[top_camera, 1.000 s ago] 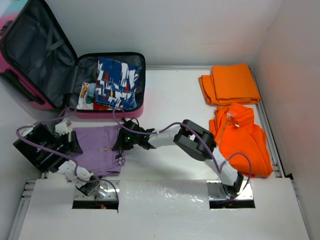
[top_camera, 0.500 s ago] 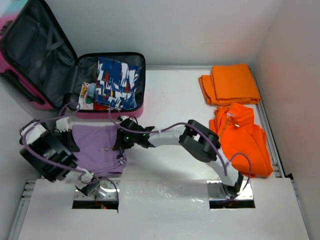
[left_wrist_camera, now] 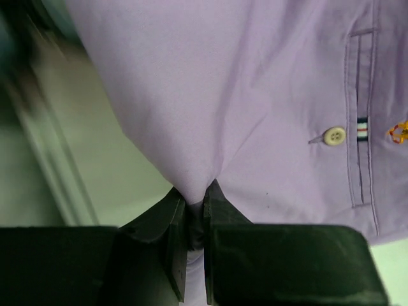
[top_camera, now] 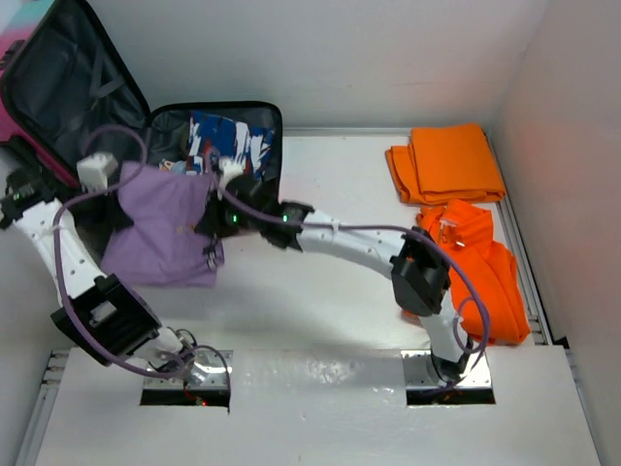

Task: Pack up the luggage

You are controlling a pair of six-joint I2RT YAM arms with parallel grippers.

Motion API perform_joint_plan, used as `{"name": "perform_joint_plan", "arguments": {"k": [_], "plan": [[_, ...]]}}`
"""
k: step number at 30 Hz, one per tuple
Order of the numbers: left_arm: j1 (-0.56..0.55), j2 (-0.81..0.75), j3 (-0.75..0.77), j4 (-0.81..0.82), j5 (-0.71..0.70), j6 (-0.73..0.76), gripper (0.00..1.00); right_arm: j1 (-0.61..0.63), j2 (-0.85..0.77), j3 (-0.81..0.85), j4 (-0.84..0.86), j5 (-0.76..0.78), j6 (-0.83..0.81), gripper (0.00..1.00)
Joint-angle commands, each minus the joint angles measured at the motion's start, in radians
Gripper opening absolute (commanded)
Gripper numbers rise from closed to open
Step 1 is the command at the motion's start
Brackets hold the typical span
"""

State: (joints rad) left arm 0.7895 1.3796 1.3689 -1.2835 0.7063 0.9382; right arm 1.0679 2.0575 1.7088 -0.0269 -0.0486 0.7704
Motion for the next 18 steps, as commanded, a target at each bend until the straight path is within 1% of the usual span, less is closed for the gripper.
{"name": "perform_joint_plan", "arguments": {"k": [1, 2, 3, 4, 5, 6, 7, 8, 9, 10, 11, 12, 14, 15, 16, 18], "plan": [[-0.122, 0.034, 0.183, 0.305, 0.066, -0.349, 0.00, -0.109, 0.079, 0.220, -0.048, -0.002, -0.060, 0.00], [-0.143, 0.056, 0.212, 0.363, 0.041, -0.411, 0.00, -0.133, 0.110, 0.282, -0.063, -0.002, -0.060, 0.00], [-0.195, 0.079, 0.278, 0.413, 0.009, -0.468, 0.00, -0.178, 0.142, 0.398, -0.083, 0.001, -0.062, 0.00], [-0.226, 0.113, 0.321, 0.465, -0.043, -0.536, 0.00, -0.199, 0.174, 0.454, -0.093, 0.018, -0.065, 0.00], [-0.249, 0.183, 0.361, 0.478, -0.062, -0.559, 0.00, -0.218, 0.228, 0.503, -0.094, 0.033, -0.072, 0.00], [-0.298, 0.220, 0.440, 0.490, -0.079, -0.584, 0.00, -0.258, 0.245, 0.546, -0.075, 0.044, -0.080, 0.00], [-0.323, 0.290, 0.478, 0.518, -0.106, -0.632, 0.00, -0.276, 0.254, 0.539, -0.039, 0.067, -0.080, 0.00], [-0.341, 0.323, 0.504, 0.538, -0.114, -0.656, 0.00, -0.296, 0.262, 0.519, 0.058, 0.085, -0.073, 0.00], [-0.381, 0.352, 0.551, 0.558, -0.135, -0.680, 0.00, -0.334, 0.266, 0.479, 0.112, 0.104, -0.047, 0.00], [-0.401, 0.381, 0.568, 0.603, -0.172, -0.717, 0.00, -0.353, 0.279, 0.476, 0.158, 0.114, -0.037, 0.00], [-0.417, 0.432, 0.584, 0.627, -0.183, -0.729, 0.00, -0.382, 0.330, 0.495, 0.195, 0.133, -0.033, 0.00], [-0.449, 0.453, 0.604, 0.682, -0.204, -0.758, 0.00, -0.394, 0.366, 0.579, 0.190, 0.144, -0.023, 0.00], [-0.472, 0.516, 0.616, 0.729, -0.214, -0.785, 0.00, -0.423, 0.462, 0.659, 0.197, 0.159, 0.003, 0.00], [-0.490, 0.539, 0.633, 0.752, -0.220, -0.802, 0.00, -0.433, 0.481, 0.685, 0.200, 0.167, 0.026, 0.00], [-0.496, 0.586, 0.645, 0.759, -0.244, -0.806, 0.00, -0.439, 0.492, 0.678, 0.206, 0.171, 0.042, 0.00], [-0.498, 0.627, 0.670, 0.766, -0.290, -0.814, 0.00, -0.453, 0.498, 0.635, 0.222, 0.182, 0.061, 0.00]]}}
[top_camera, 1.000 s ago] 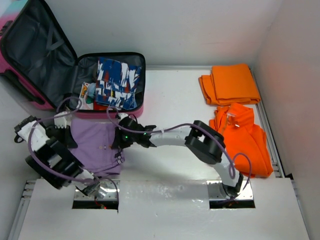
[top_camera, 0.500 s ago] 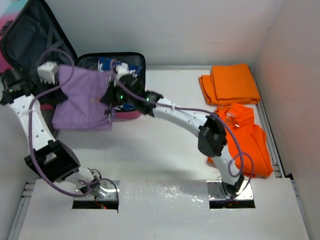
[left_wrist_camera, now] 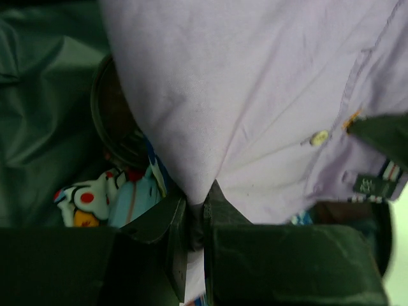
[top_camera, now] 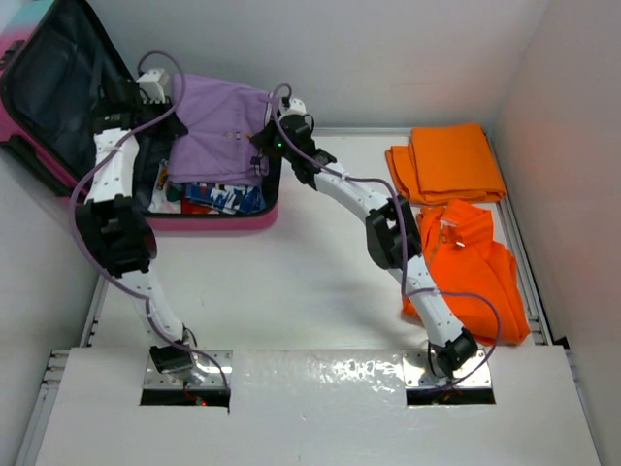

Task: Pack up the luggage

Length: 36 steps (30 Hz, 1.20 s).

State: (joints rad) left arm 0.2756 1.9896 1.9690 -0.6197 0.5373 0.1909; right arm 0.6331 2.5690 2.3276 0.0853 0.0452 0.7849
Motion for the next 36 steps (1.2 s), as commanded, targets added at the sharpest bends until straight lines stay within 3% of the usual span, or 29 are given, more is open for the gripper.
{"name": "perform_joint_plan", "arguments": {"k": [1, 3, 6, 7, 9, 10, 13, 14, 18, 21, 28, 31, 32, 33, 36], "plan": [[0.016, 0.041, 0.071, 0.107, -0.147, -0.064, 0.00, -0.018, -0.012, 0.010, 0.099, 0.087, 0.039, 0.00], [0.016, 0.052, 0.067, 0.118, -0.197, -0.047, 0.00, -0.018, -0.003, 0.007, 0.088, 0.081, 0.016, 0.00], [0.016, 0.075, 0.071, 0.112, -0.215, -0.038, 0.00, -0.026, -0.006, -0.013, 0.061, 0.091, 0.011, 0.27], [0.014, 0.083, 0.076, 0.109, -0.224, -0.036, 0.00, -0.032, -0.010, -0.019, 0.044, 0.091, 0.008, 0.44], [0.014, 0.113, 0.102, 0.083, -0.249, -0.025, 0.00, -0.039, -0.029, -0.054, 0.030, 0.085, -0.007, 0.60], [0.013, 0.123, 0.114, 0.074, -0.263, -0.021, 0.01, -0.044, -0.056, -0.066, 0.016, 0.085, -0.019, 0.72], [0.011, 0.164, 0.159, 0.045, -0.310, -0.001, 0.17, -0.047, -0.119, -0.117, -0.015, 0.085, -0.091, 0.96], [0.008, 0.172, 0.178, 0.038, -0.324, 0.004, 0.25, -0.047, -0.133, -0.132, -0.024, 0.082, -0.129, 0.99], [0.008, 0.210, 0.228, 0.009, -0.433, 0.012, 0.35, -0.049, -0.217, -0.168, -0.082, 0.108, -0.225, 0.99], [0.008, 0.221, 0.258, -0.011, -0.476, 0.022, 0.50, -0.065, -0.344, -0.259, -0.124, 0.121, -0.275, 0.99], [0.008, 0.207, 0.274, -0.041, -0.533, 0.027, 0.69, -0.081, -0.568, -0.425, -0.266, 0.162, -0.444, 0.99], [0.010, 0.201, 0.283, -0.064, -0.534, 0.021, 0.80, -0.107, -0.687, -0.586, -0.327, 0.179, -0.455, 0.99], [0.010, 0.193, 0.281, -0.074, -0.533, 0.019, 0.92, -0.122, -0.714, -0.620, -0.338, 0.170, -0.441, 0.99], [0.010, 0.190, 0.280, -0.077, -0.534, 0.022, 0.97, -0.151, -0.774, -0.695, -0.349, 0.133, -0.409, 0.99], [0.017, 0.186, 0.289, -0.110, -0.579, 0.038, 1.00, -0.205, -0.901, -0.819, -0.337, 0.085, -0.380, 0.99]]}}
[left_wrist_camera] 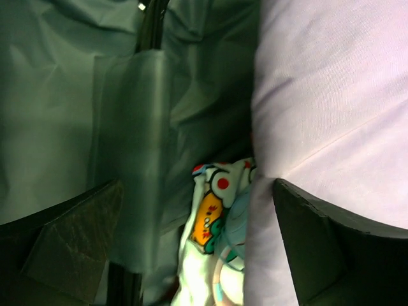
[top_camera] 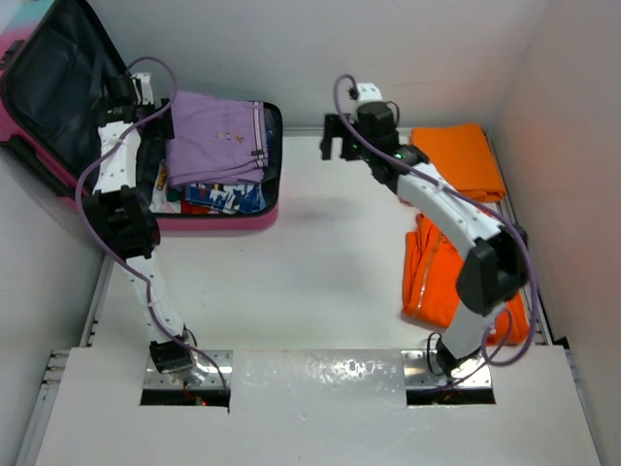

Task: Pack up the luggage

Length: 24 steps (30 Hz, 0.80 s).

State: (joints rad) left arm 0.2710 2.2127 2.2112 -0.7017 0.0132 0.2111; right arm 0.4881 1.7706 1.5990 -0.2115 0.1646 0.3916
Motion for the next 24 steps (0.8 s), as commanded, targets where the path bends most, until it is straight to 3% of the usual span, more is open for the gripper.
{"name": "perform_joint_plan", "arguments": {"k": [1, 12, 18, 24], "plan": [[0.023, -0.039, 0.051, -0.048, -0.061, 0.031, 1.00, -0.071, -0.135, -0.168, -0.039, -0.033, 0.004, 0.99], [0.039, -0.154, 0.090, -0.076, -0.094, 0.106, 1.00, -0.224, -0.460, -0.534, -0.164, 0.059, -0.048, 0.99], [0.039, -0.174, 0.088, -0.140, -0.104, 0.114, 1.00, -0.289, -0.551, -0.629, -0.215, 0.099, -0.072, 0.99], [0.037, -0.220, 0.079, -0.150, -0.082, 0.091, 1.00, -0.290, -0.594, -0.625, -0.285, 0.098, -0.125, 0.99]]}}
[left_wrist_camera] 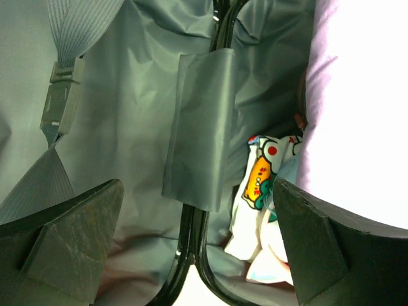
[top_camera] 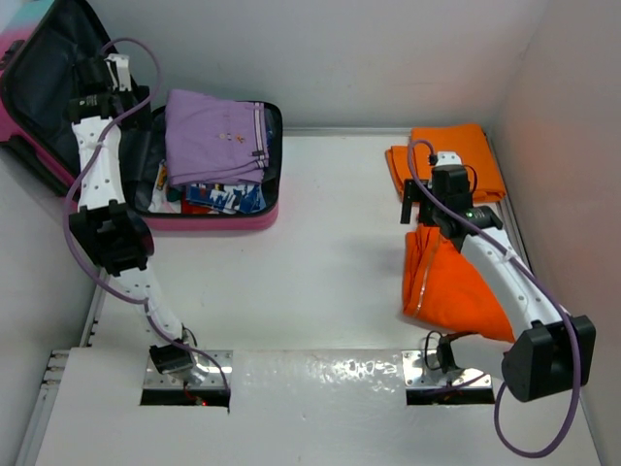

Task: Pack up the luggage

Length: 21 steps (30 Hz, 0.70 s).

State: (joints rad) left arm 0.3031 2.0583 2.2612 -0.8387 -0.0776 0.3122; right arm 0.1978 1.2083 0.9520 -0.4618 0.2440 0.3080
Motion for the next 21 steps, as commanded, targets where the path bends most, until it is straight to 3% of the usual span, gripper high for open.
{"name": "perform_joint_plan", "arguments": {"k": [1, 4, 8, 16, 21], "plan": [[0.004, -0.072, 0.032, -0.016, 0.015, -0.013, 1.00, -0.001, -0.033, 0.030, -0.052, 0.021, -0.046, 0.97], [0.002, -0.099, 0.038, -0.026, 0.048, -0.030, 1.00, 0.000, -0.059, 0.034, -0.110, 0.014, -0.082, 0.91], [-0.001, -0.127, 0.034, -0.045, 0.073, -0.044, 1.00, -0.001, -0.027, 0.034, -0.185, 0.046, -0.106, 0.99], [-0.035, -0.188, -0.024, -0.105, 0.124, -0.042, 1.00, -0.001, -0.001, -0.022, -0.268, 0.182, -0.023, 0.99], [-0.090, -0.237, -0.101, -0.105, 0.192, -0.047, 1.00, 0.002, 0.048, -0.123, -0.177, 0.049, 0.066, 0.97]]}}
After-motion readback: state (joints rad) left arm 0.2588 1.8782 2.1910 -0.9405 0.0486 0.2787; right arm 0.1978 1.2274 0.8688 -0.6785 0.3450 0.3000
